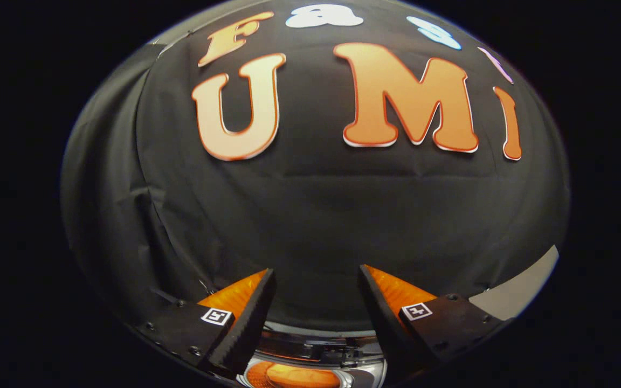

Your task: Put the clothes into the washing machine and then close the washing machine lid.

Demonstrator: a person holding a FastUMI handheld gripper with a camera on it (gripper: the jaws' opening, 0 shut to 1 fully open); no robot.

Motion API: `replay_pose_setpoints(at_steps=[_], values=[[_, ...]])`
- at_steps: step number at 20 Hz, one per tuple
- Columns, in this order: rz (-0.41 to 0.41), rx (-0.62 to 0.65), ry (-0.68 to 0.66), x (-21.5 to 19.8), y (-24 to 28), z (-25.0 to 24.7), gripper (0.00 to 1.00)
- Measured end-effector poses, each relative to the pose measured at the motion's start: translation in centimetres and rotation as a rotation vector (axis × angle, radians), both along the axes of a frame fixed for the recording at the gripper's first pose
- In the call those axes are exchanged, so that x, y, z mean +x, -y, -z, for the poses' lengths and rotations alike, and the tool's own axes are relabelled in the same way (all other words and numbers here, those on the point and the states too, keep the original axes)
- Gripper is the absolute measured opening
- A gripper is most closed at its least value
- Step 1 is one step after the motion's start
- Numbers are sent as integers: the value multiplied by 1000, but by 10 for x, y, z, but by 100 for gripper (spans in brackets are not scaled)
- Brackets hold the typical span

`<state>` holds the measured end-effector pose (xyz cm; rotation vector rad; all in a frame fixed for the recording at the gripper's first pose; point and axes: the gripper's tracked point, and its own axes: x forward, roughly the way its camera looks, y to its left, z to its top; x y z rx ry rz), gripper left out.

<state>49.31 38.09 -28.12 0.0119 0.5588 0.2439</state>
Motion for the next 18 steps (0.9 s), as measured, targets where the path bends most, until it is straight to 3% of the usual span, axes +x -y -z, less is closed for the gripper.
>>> replay_pose_setpoints(at_steps=[7,18], values=[[35,-10,-115,-6,8,47,99],[19,42,-26,-7,10,41,99]])
